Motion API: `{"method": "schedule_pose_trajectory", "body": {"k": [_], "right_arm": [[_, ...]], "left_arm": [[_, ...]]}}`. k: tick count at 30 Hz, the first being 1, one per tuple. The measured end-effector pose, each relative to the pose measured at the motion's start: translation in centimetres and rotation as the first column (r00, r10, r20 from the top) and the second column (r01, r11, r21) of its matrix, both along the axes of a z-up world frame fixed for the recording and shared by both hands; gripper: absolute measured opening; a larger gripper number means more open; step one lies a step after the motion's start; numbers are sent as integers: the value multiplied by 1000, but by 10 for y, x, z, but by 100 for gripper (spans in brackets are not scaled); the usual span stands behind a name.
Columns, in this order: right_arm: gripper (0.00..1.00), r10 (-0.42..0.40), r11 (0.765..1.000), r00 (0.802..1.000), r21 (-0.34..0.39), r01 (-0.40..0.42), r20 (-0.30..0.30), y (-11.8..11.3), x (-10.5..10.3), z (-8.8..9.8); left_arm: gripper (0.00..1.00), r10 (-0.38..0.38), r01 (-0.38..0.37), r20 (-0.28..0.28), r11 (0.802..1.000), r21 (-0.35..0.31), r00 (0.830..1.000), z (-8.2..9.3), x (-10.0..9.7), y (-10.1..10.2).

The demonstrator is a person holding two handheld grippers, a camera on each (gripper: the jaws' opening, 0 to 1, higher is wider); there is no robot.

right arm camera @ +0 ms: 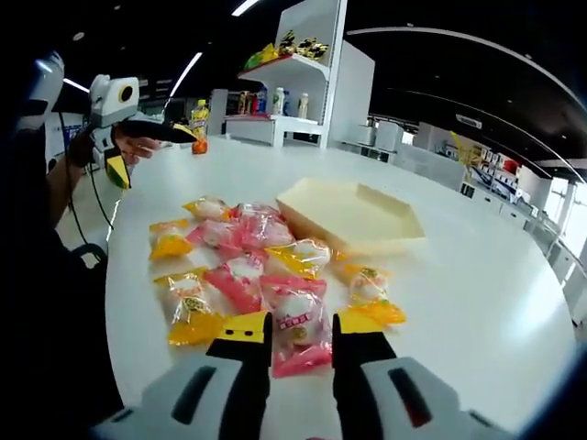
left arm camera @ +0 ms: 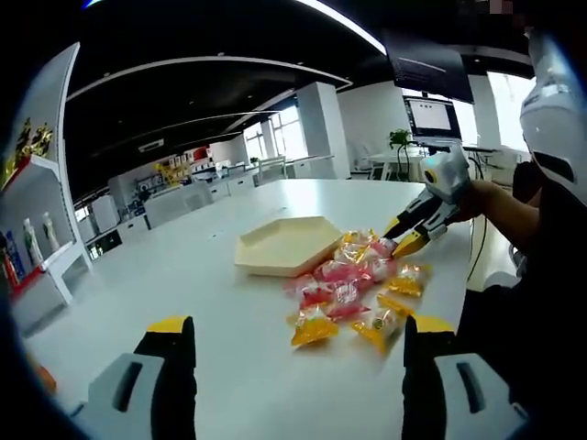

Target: Pick up the marshmallows scattered on the table and place them into the bowl on the table

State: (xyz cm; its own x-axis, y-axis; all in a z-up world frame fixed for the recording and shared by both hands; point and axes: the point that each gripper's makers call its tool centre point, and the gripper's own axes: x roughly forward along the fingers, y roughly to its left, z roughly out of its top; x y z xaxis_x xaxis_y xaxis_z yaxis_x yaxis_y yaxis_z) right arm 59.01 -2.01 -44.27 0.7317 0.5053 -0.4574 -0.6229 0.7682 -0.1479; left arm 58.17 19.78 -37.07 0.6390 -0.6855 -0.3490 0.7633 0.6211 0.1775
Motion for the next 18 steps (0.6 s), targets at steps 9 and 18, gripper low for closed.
{"method": "schedule_pose_trajectory", "body": {"k": [9,18], "right_arm": [[21,5,1000,1000,-20,-5,7,-1,-1,-1],[19,2,1000,1000,-8,-2,10,-3,-1,-2]], "left_arm": [[93,3,-3,13,1000,4,1000,4,0,0],[93,4,-4,18,1000,4,1000,5,-3,1]]}}
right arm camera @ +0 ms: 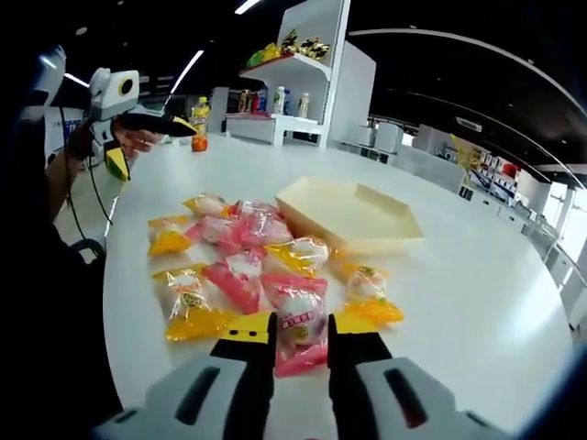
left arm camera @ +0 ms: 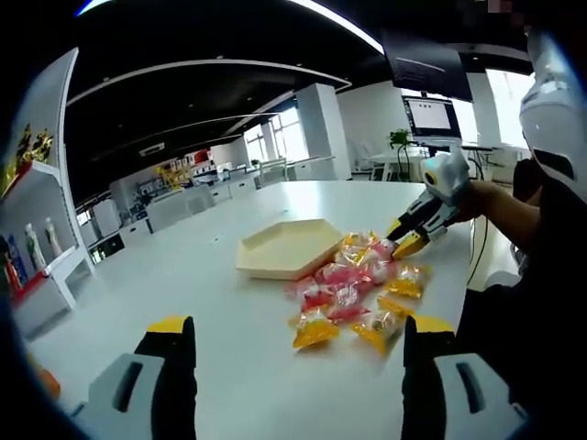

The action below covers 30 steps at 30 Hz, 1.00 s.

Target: Pick up the marshmallows scattered on the table and place them into the bowl on the table

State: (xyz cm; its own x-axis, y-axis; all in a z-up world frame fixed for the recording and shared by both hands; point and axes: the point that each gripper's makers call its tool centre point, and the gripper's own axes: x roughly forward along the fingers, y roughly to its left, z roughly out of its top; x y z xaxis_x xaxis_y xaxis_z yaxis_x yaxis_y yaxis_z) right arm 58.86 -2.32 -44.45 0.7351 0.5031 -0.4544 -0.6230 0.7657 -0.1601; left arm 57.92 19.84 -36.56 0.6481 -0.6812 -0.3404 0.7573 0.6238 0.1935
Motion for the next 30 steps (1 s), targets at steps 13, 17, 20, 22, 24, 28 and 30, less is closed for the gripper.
{"method": "schedule_pose_trajectory", "body": {"k": [13,17,20,22,24,28,30], "right_arm": [[17,4,1000,1000,-23,-4,3,3,-3,0],[16,3,1000,1000,-18,-3,6,3,-4,0],[16,3,1000,1000,-17,-3,3,4,-5,1],[16,3,1000,1000,-20,-3,6,4,-5,1],[16,4,1000,1000,-23,-3,9,4,-5,1],[15,4,1000,1000,-24,-4,13,3,-6,2],[15,-1,1000,1000,-20,1,12,2,-5,2]], "left_arm": [[93,-5,5,-13,1000,8,1000,-6,1,-3],[93,-20,20,-19,1000,-5,1000,-5,-1,-7],[93,-24,24,-19,1000,1,1000,-6,-1,-8],[93,-21,21,-22,1000,4,1000,-7,-1,-8],[93,-20,20,-21,1000,5,1000,-7,-1,-8],[93,-21,22,-21,1000,8,1000,-7,-1,-8],[93,-21,21,-20,1000,10,1000,-7,-1,-8]]}}
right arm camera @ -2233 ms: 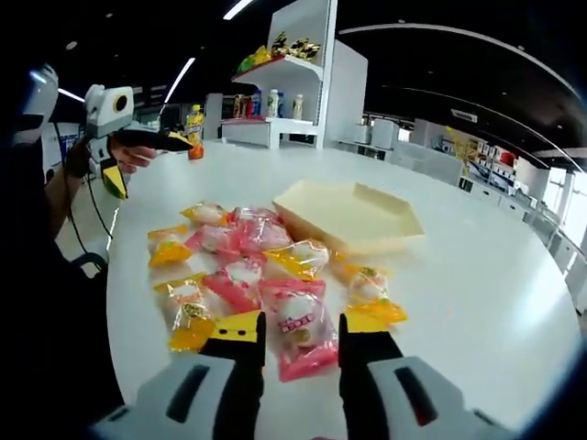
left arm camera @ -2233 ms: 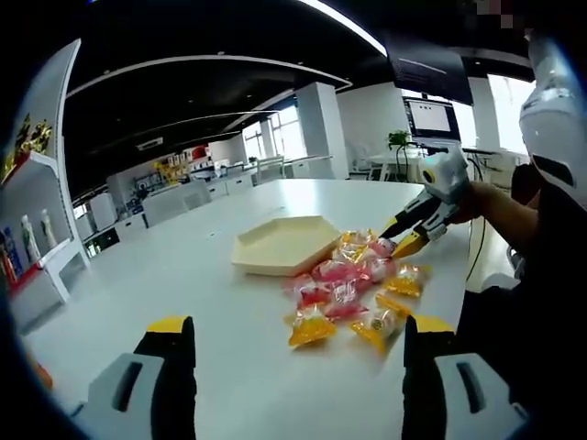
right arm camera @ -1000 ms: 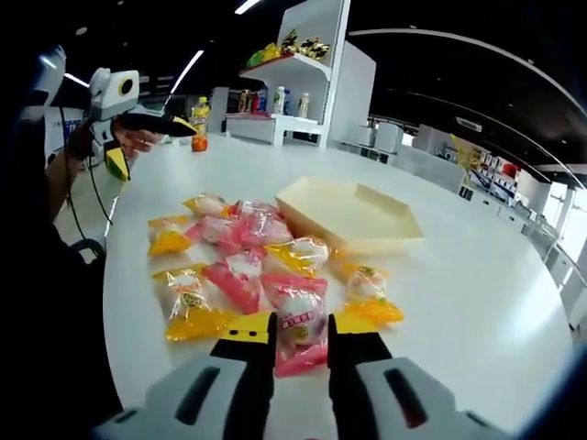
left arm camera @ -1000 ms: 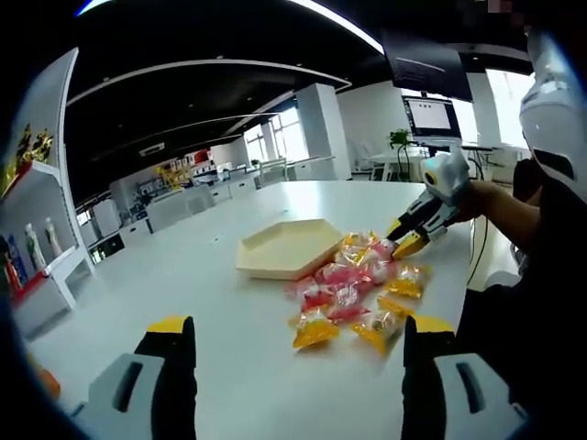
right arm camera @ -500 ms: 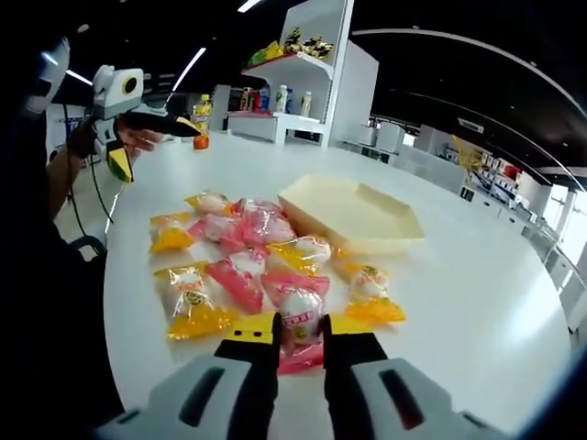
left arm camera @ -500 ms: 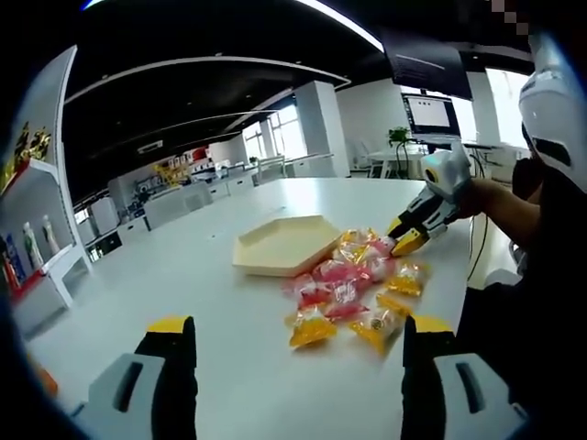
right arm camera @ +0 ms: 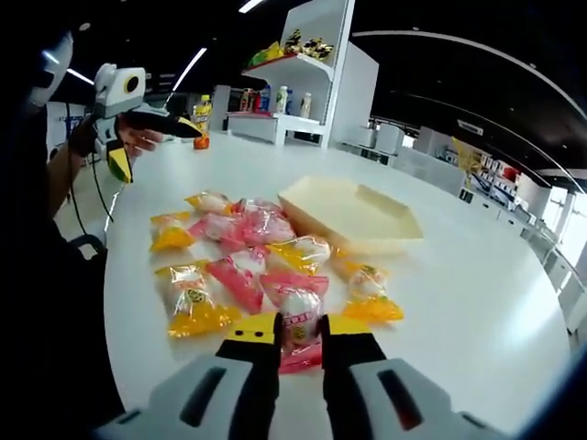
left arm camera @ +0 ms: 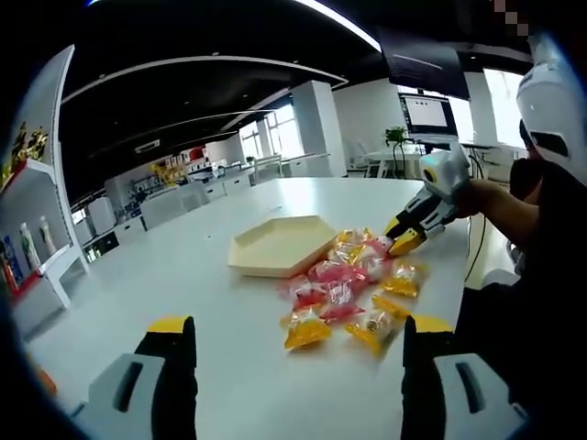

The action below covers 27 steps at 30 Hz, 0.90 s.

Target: Pick up the marshmallows scattered on the table and place them into the bowl on the table

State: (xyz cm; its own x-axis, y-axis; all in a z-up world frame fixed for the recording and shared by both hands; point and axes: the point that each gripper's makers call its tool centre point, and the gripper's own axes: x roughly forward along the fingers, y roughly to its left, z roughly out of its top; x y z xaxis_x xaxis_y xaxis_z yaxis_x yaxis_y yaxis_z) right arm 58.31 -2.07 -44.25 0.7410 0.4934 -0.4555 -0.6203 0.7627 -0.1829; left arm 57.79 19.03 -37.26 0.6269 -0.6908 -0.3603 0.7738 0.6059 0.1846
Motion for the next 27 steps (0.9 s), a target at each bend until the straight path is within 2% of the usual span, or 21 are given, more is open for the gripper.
{"method": "schedule_pose_trajectory", "body": {"k": [27], "right_arm": [[15,-27,999,999,-19,28,28,-10,-5,15]], "left_arm": [[93,2,-2,18,1000,-1,1000,5,-4,3]]}}
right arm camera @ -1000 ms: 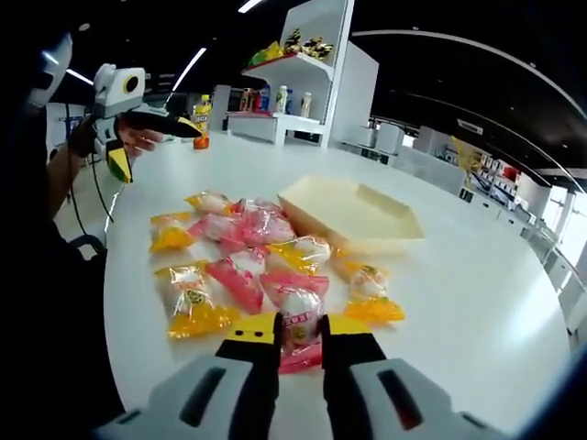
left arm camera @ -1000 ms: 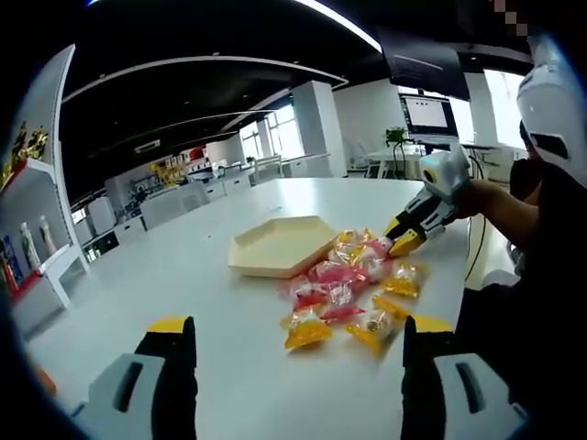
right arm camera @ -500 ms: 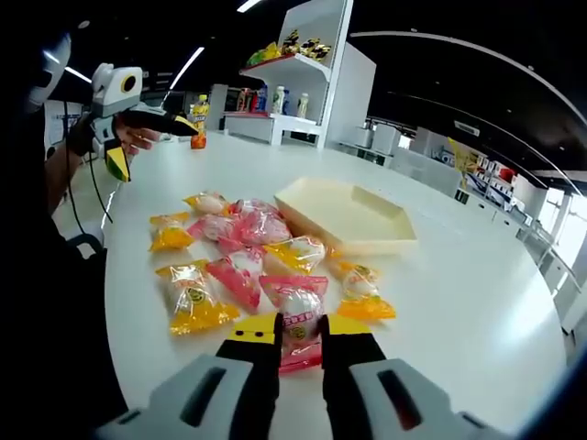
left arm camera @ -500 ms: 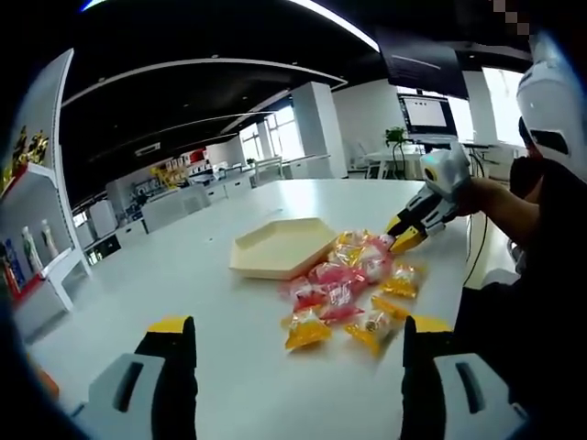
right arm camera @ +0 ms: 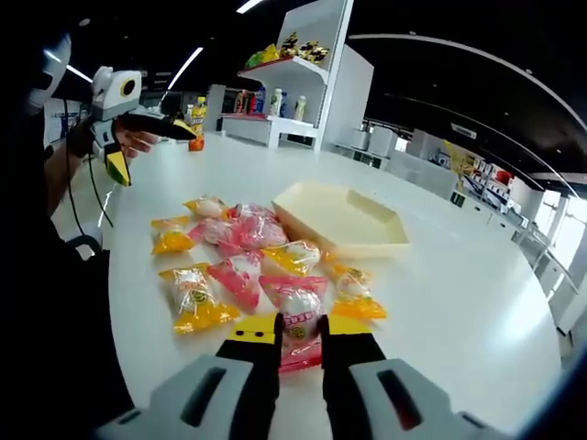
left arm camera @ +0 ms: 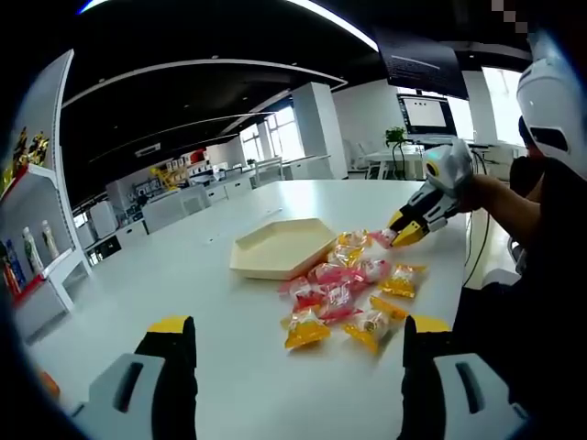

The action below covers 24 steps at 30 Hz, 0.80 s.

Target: Pick up the marshmallows scattered on the table and place them into the bowl on the table

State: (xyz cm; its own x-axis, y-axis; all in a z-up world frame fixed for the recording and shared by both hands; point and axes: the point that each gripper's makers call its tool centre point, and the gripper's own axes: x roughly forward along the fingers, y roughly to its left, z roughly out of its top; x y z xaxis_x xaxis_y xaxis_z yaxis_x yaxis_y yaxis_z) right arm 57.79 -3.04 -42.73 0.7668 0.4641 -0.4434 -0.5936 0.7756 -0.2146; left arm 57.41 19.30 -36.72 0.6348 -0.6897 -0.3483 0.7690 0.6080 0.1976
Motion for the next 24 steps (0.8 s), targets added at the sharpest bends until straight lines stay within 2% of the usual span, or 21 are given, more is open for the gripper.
{"method": "schedule_pose_trajectory", "body": {"k": [5,9,24], "right_arm": [[15,-5,1000,1000,-1,5,7,-3,-1,5],[15,7,998,1000,64,-8,14,1,-6,16],[15,-23,999,999,50,21,44,-12,-7,27]], "left_arm": [[93,-4,4,0,1000,-4,1000,1,0,-1],[93,-4,4,-1,1000,-4,1000,0,1,-2],[93,-1,1,-8,1000,-2,1000,-3,0,-1]]}}
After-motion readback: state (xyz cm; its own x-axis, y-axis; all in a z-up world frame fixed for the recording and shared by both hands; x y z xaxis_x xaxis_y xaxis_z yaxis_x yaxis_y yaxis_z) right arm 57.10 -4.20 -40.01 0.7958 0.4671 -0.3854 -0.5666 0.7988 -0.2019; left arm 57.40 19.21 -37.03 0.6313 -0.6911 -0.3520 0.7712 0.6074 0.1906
